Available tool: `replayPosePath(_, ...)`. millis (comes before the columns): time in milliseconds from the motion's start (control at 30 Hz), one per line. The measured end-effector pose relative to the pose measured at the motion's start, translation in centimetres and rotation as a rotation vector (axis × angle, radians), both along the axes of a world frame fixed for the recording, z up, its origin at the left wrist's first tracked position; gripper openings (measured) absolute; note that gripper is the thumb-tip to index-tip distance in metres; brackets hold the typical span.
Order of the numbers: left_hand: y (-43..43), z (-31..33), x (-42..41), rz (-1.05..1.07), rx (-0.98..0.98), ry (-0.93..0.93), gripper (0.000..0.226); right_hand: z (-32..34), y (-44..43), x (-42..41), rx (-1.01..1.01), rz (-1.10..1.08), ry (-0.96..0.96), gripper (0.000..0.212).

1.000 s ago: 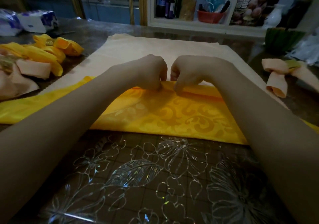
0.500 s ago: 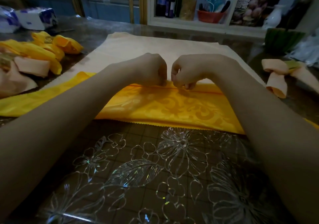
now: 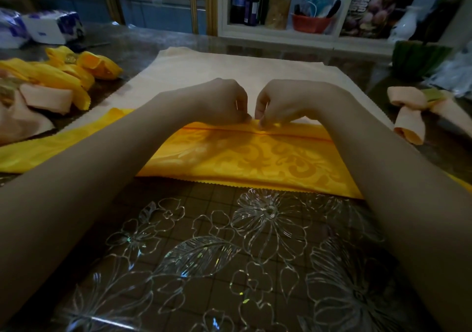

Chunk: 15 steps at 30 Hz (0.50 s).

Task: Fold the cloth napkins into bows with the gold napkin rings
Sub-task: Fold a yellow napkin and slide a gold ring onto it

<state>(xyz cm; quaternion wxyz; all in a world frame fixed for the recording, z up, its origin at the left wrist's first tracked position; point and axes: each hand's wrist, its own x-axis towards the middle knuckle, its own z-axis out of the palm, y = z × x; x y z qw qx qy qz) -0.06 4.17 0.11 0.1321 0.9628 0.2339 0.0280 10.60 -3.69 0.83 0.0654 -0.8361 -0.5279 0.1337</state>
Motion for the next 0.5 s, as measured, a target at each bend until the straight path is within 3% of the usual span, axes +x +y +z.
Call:
replayPosePath(300,0.0,0.2,0.1,-0.002,-0.043,0.042,0.035,0.4,0.1,-1.0,-0.089,0.078,-0.073,0.018)
replayPosePath(500,-0.5,0.2,0.0,-0.019,-0.040,0.080,0.029,1.8,-0.5,-0.7,-0.180,0.045,0.176,0.004)
